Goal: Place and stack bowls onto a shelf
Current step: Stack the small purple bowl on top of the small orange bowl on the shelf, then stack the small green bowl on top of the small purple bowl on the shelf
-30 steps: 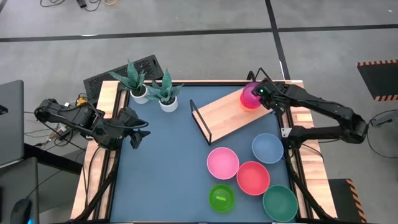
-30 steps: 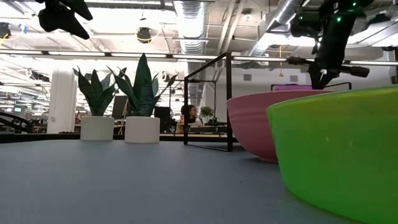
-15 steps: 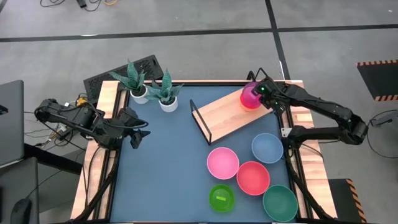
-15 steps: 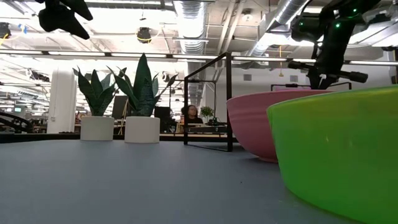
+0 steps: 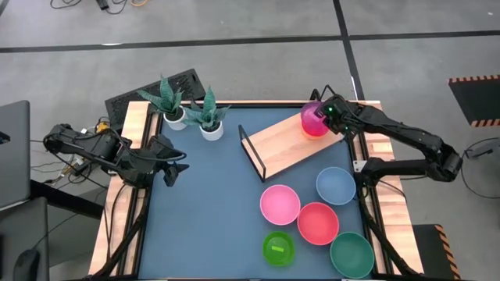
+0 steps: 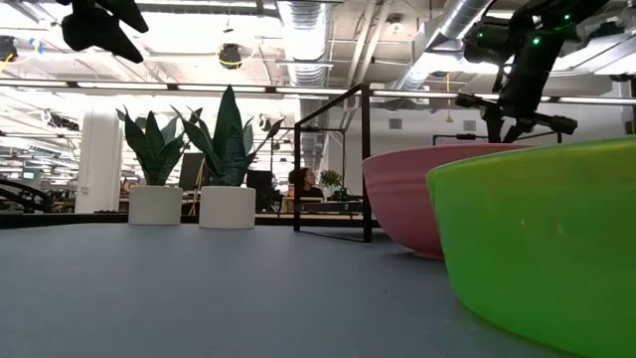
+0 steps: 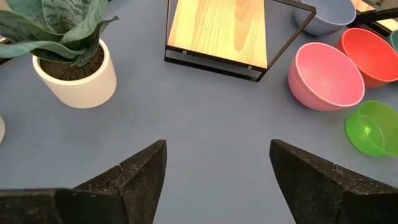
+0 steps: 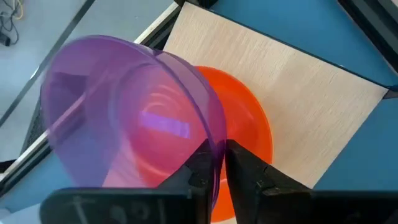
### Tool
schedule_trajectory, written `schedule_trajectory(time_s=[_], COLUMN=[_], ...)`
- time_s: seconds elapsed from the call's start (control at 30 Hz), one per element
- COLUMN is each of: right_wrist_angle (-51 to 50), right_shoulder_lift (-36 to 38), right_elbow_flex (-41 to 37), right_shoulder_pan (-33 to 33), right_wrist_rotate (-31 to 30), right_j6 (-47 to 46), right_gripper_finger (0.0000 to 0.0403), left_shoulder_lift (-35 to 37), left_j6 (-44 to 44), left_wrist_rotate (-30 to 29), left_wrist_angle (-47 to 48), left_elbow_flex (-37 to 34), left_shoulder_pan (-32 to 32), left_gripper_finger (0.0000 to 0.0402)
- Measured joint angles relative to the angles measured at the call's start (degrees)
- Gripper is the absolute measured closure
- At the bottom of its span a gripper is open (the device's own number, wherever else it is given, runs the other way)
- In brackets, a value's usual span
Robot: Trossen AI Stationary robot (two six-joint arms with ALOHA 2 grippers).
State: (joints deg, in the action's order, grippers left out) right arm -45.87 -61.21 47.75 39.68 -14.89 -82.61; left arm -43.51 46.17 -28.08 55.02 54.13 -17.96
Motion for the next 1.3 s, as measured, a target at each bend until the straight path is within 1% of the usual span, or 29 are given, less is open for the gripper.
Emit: schedule_trajectory(time_s=[0.13,0.43,0.57,0.67,0.93,1.2,1.3], right_wrist_angle=[-0.2,-0.3,-0.3,-0.1,-0.5,-1.1,-1.5], right_shoulder_lift=[0.0,0.0,0.2,0.6,2.5,6.0,6.8], right_elbow_flex=[0.0,0.0,0.0,0.1,0.1,0.1,0.1], right_shoulder_pan=[0.0,0.0,-0.5,-1.2,-3.5,-5.6,-7.1], right_wrist_rotate=[0.0,0.2,0.2,0.2,0.2,-0.2,-1.6], right_j6=[0.1,0.5,0.6,1.5,3.6,2.0,1.7], right_gripper_finger=[0.0309,0.021,0.0185,0.0179,0.0181,0.0182,0.0182], left_shoulder_lift=[0.0,0.0,0.0,0.0,0.0,0.0,0.0], left_j6=[-0.2,-0.6,-0.6,-0.6,-0.5,-0.5,-0.5], left_wrist_rotate=[0.0,0.1,0.1,0.1,0.4,0.4,0.4], left_wrist_angle=[0.0,0.0,0.0,0.0,0.0,0.0,0.0], left_elbow_flex=[0.0,0.0,0.0,0.0,0.0,0.0,0.0], left_shoulder_pan=[0.0,0.0,0.0,0.0,0.0,0.0,0.0], left_gripper_finger=[0.0132,0.0132,0.0132,0.0132,0.0132,0.0132,0.0132])
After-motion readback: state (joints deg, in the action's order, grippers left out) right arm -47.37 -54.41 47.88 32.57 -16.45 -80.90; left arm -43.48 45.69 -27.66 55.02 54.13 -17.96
